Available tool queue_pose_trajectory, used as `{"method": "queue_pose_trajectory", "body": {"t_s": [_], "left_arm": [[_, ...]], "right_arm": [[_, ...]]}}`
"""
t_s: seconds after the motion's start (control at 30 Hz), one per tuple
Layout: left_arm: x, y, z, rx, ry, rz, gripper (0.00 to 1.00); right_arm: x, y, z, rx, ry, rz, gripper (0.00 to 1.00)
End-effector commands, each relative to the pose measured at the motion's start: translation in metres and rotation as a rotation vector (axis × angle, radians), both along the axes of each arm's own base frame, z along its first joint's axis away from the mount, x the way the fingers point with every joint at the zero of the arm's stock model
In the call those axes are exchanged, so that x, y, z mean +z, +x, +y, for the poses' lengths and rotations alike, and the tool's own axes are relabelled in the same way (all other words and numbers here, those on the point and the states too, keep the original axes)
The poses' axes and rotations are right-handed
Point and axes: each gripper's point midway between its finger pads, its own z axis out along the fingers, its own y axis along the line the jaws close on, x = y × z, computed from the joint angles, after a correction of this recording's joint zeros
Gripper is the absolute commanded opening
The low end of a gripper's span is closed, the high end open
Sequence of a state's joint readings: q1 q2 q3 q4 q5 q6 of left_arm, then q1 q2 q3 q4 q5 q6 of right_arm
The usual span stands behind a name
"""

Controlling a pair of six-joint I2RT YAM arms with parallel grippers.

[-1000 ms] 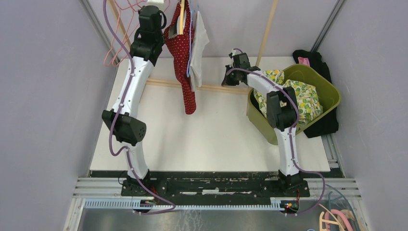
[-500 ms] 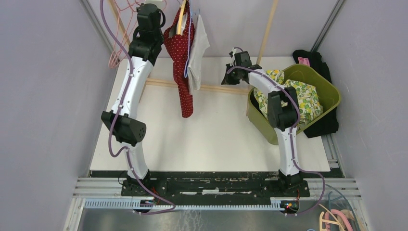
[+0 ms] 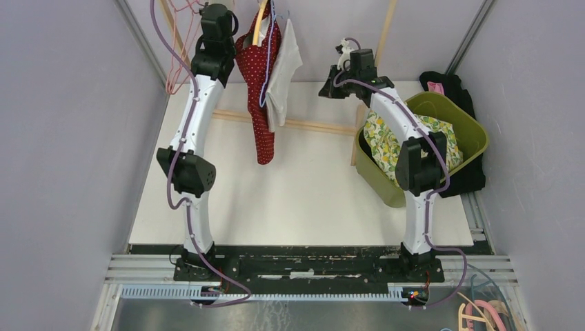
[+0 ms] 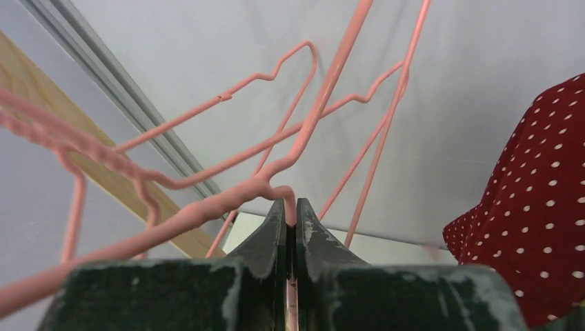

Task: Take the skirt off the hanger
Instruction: Place the hanger at the clothesline.

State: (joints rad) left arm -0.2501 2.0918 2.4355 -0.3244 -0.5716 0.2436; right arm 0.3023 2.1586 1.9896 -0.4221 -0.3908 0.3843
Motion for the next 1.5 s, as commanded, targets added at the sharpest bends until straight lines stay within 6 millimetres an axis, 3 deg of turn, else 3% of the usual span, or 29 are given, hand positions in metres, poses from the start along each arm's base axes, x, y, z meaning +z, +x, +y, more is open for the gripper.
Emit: {"method": "queue_pose_trajectory", "body": {"t_s": [0.0, 0.17, 0.37, 0.6, 1.07, 1.3, 1.47], "left_arm": [[-0.007, 0.02, 0.005, -0.027, -0.057, -0.037, 0.03], [-0.001, 0.027, 0.004, -0.06, -0.08, -0.065, 0.03], [0.011, 0.023, -0.001, -0.091, -0.096, -0.089, 0.03], [0.019, 0.005, -0.002, -0.087, -0.058, -0.068, 0.03], [0.056, -0.04, -0.021, -0.032, 0.097, -0.074, 0.03], [0.051, -0.027, -0.023, -0.021, 0.156, -0.069, 0.03], [0.033, -0.006, -0.032, -0.04, 0.195, -0.051, 0.03]], "right_arm": [[0.092, 0.002, -0.006, 0.018, 0.052, -0.204, 0.06], [0.111, 0.008, -0.01, -0.005, 0.07, -0.249, 0.05], [0.106, 0.017, -0.007, -0.018, 0.092, -0.245, 0.04], [0.097, 0.023, -0.006, -0.025, 0.089, -0.231, 0.03], [0.11, 0.016, -0.005, -0.021, 0.119, -0.246, 0.02], [0.116, 0.02, -0.004, -0.033, 0.135, -0.259, 0.02], [0.122, 0.024, -0.008, -0.051, 0.141, -0.274, 0.02]]}}
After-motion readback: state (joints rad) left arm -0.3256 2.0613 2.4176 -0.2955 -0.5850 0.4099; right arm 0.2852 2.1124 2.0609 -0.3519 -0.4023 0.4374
